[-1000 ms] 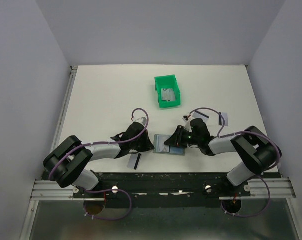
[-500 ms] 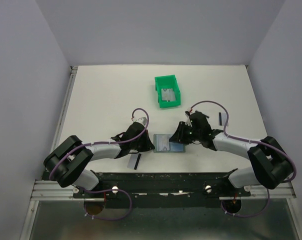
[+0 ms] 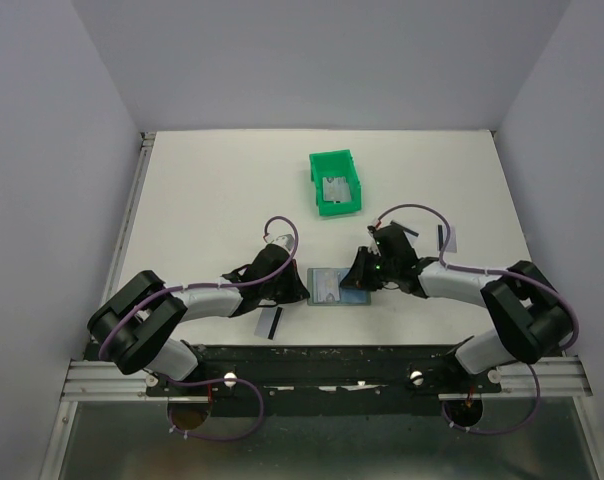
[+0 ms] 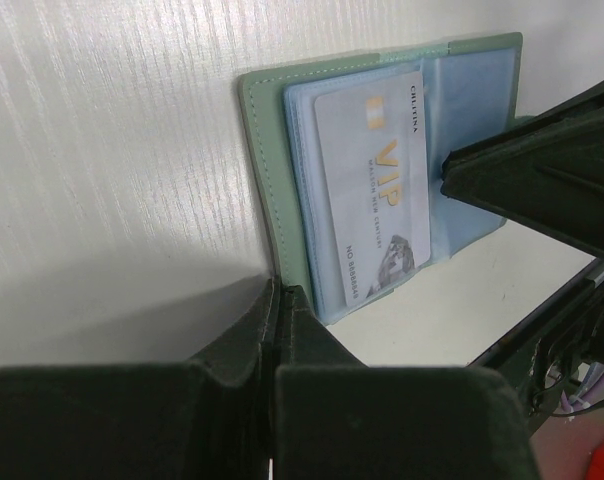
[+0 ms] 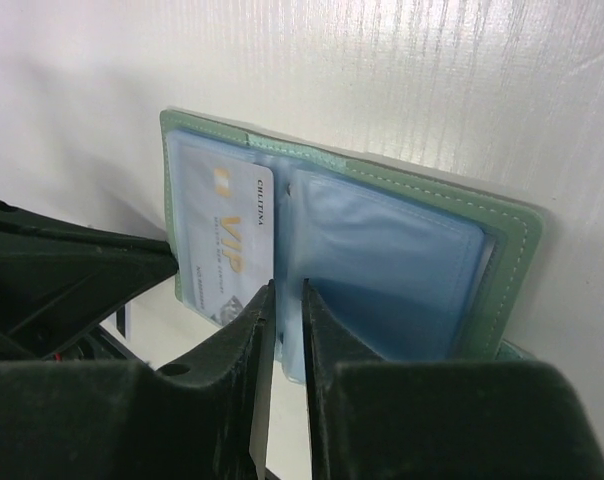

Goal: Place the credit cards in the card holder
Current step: Insert the credit card into the card holder.

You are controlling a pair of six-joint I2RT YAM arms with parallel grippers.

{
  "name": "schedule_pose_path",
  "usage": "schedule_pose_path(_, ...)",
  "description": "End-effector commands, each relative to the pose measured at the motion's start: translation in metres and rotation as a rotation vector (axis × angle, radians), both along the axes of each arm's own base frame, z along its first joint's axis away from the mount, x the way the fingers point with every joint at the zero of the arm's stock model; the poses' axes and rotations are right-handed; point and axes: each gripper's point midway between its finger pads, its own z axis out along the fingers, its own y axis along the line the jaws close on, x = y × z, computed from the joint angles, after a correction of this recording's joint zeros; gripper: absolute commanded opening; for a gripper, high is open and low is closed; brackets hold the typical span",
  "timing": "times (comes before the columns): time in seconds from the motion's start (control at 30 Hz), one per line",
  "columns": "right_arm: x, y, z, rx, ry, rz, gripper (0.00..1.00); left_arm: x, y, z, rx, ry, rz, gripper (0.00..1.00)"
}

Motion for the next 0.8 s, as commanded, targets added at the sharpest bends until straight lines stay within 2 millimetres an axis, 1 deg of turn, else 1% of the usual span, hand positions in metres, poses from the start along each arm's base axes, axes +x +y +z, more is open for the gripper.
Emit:
schedule_pose_path(0.0, 0.004, 0.009, 0.000, 0.026, -0.003, 0.013, 0.24, -0.005, 0.004, -0.009, 0.028, 0.018, -0.021, 0.00)
schedule_pose_path(0.17, 0.003, 0.016, -0.003, 0.043, 0.013, 0.026, 0.24, -0.004, 0.002, -0.008, 0.026, 0.015, -0.023, 0.00)
schedule_pose_path(0.3, 0.001, 0.026, -0.003, 0.065, 0.023, 0.048, 0.23, -0.003, 0.002, -0.008, 0.026, 0.014, -0.024, 0.00)
schedule_pose_path(0.57, -0.006, 0.044, 0.002, 0.108, 0.033, 0.082, 0.22, -0.004, 0.001, -0.008, 0.027, 0.018, -0.026, 0.00)
schedule_pose_path(0.63, -0.006, 0.044, 0.003, 0.110, 0.031, 0.082, 0.21, -0.004, 0.001, -0.008, 0.027, 0.016, -0.025, 0.00)
schedule_pose_path(0.7, -0.006, 0.040, 0.003, 0.090, 0.023, 0.072, 0.22, -0.004, 0.002, -0.008, 0.027, 0.016, -0.025, 0.00)
schedule_pose_path(0.77, -0.004, 0.034, 0.009, 0.063, -0.005, 0.063, 0.27, -0.004, 0.002, -0.008, 0.027, 0.016, -0.025, 0.00)
